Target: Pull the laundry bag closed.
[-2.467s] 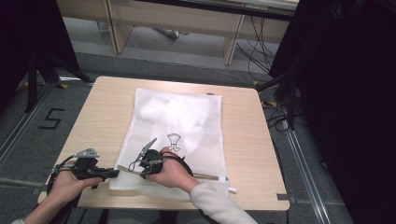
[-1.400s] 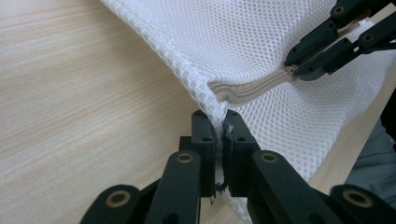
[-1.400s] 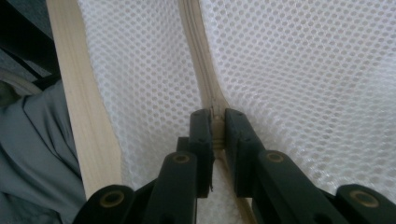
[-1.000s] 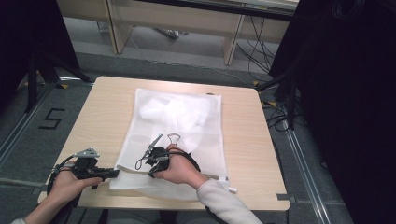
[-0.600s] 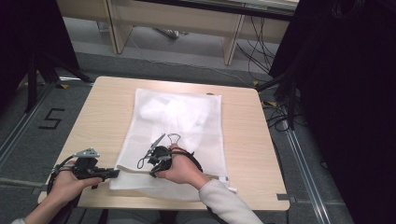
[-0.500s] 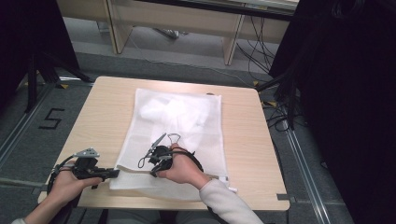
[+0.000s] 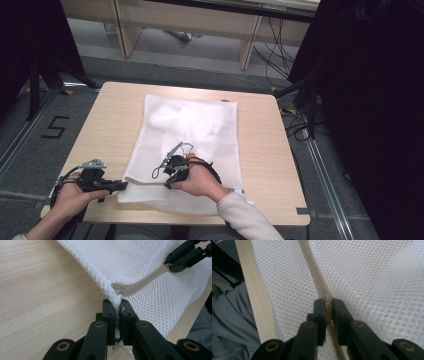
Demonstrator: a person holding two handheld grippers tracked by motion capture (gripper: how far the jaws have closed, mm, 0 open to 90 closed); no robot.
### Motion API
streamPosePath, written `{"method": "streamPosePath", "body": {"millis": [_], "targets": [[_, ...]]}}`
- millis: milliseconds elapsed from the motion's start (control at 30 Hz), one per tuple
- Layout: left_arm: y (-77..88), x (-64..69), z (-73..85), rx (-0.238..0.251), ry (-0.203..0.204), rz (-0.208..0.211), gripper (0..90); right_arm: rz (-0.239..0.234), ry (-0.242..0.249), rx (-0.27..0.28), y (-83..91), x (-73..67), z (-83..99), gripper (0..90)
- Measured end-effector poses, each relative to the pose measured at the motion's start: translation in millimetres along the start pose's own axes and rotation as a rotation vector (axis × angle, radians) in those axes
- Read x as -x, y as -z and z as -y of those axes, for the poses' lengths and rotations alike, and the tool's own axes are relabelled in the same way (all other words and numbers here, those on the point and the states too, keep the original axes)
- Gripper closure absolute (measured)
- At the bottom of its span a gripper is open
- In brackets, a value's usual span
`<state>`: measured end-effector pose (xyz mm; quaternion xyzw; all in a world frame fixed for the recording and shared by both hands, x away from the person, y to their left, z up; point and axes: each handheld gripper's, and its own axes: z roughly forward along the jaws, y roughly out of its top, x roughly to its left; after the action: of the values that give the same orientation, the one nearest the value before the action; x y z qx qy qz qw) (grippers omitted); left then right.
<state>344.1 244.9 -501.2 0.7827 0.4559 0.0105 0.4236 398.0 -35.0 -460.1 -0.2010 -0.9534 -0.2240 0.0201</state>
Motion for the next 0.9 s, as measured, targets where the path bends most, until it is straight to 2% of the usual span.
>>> {"method": "streamPosePath", "body": {"millis": [33, 67, 100, 167, 267, 400, 567, 667, 767, 900], "targets": [[-0.9, 0.3, 0.5, 0.014, 0.003, -0.002, 84.1, 0.0, 0.009, 0.0, 0.1, 0.9, 0.2, 82.6], [-0.3, 0.3, 0.1, 0.005, 0.002, -0.006, 84.1, 0.005, -0.004, 0.001, 1.0, 0.6, 0.7, 82.6], [-0.2, -0.3, 0.0, 0.0, 0.002, 0.004, 84.1, -0.002, 0.008, 0.004, 1.2, 1.5, 0.9, 82.6], [-0.6, 0.5, 0.5, 0.012, 0.005, -0.009, 84.2, 0.0, -0.003, 0.002, 1.9, 1.2, 1.5, 82.6], [0.0, -0.4, 0.0, -0.001, 0.001, 0.0, 84.1, -0.012, 0.0, 0.003, 3.0, 3.1, 2.7, 82.6], [-0.1, -0.4, 0.1, 0.003, 0.005, -0.001, 84.1, 0.001, -0.016, 0.005, 4.6, 4.1, 4.7, 82.6], [-0.1, -0.5, 0.0, 0.002, 0.005, -0.002, 84.1, 0.001, -0.009, 0.005, 6.5, 7.5, 8.0, 82.6], [0.0, -0.4, 0.0, 0.002, 0.003, -0.002, 84.1, 0.009, -0.027, 0.006, 8.0, 8.3, 9.2, 82.6], [-0.1, -0.4, 0.0, 0.003, 0.005, -0.002, 84.1, 0.014, -0.008, 0.004, 9.1, 10.1, 10.2, 82.6], [-0.1, -0.6, 0.1, 0.001, 0.005, -0.001, 84.1, 0.004, -0.029, 0.004, 10.4, 10.5, 11.8, 82.6]]}}
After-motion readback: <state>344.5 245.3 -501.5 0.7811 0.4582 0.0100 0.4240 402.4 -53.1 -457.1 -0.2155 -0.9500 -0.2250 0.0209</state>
